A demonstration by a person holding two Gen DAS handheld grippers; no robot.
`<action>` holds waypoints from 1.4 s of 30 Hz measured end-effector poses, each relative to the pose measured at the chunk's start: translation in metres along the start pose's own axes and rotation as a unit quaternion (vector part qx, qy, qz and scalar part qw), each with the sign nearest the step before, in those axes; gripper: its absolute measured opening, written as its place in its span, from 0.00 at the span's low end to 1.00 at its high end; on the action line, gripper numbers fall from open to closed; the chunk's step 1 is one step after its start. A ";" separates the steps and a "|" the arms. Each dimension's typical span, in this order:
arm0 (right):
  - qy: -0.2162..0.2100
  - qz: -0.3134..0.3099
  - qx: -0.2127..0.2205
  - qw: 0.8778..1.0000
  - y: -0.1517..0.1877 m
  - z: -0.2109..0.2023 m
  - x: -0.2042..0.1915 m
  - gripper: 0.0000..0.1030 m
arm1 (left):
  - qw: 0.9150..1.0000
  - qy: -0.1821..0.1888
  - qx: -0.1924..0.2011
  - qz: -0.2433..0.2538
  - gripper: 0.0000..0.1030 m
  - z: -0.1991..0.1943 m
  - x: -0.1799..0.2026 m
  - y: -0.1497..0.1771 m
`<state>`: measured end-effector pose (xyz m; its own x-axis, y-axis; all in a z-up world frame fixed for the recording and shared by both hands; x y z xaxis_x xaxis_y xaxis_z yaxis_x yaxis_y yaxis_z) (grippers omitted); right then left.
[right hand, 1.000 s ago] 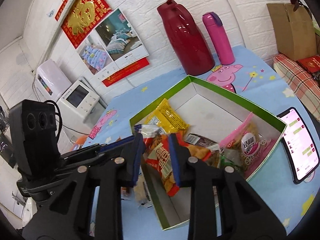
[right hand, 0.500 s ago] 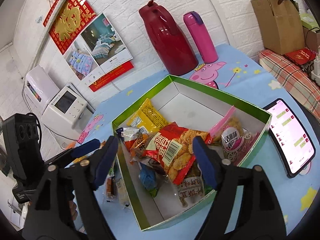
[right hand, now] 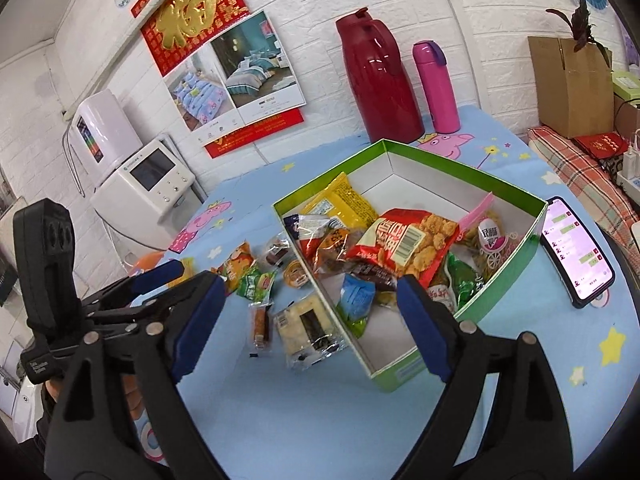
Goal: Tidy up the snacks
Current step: 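Grasp the clear orange-sausage packet with the right tool while the left tool grasps the green pea bag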
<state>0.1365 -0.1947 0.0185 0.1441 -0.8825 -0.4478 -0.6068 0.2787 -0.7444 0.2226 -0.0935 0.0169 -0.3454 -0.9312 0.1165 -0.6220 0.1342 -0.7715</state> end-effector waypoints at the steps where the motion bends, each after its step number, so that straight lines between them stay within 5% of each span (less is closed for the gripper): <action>1: 0.001 -0.004 -0.002 1.000 0.004 0.000 -0.004 0.85 | 1.000 -0.003 0.001 0.000 0.94 -0.003 -0.002 0.002; 9: -0.003 -0.017 -0.030 0.999 0.041 0.004 -0.026 0.85 | 0.999 -0.031 -0.006 -0.003 0.93 -0.020 -0.035 0.027; 19: -0.003 -0.038 -0.103 0.994 0.088 0.041 -0.041 0.84 | 0.994 -0.064 -0.060 -0.059 0.93 -0.027 -0.114 0.086; 33: 0.026 -0.107 -0.160 0.981 0.084 0.139 -0.062 0.47 | 0.996 -0.040 -0.052 -0.058 0.91 -0.029 -0.131 0.078; 35: 0.028 -0.098 -0.170 0.980 0.088 0.146 -0.055 0.24 | 0.997 -0.037 -0.047 -0.050 0.91 -0.026 -0.126 0.069; 42: 0.017 -0.061 -0.144 0.987 0.084 0.111 -0.038 0.22 | 0.998 -0.017 -0.061 -0.025 0.91 0.022 -0.097 0.040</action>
<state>0.1662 -0.0956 -0.0820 0.2069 -0.9161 -0.3434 -0.7849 0.0542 -0.6173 0.2467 -0.0051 -0.0386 -0.2890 -0.9486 0.1293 -0.7196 0.1261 -0.6829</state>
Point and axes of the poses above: each gripper's, at about its wrist camera, not at the fingertips, and z roughly the way its jaws point, x to its right, y to its underside, the point moved 7 cm from there along z, roughly the way its jaws point, and after that the axes turned 5 degrees about -y, right-handed, at the moved point
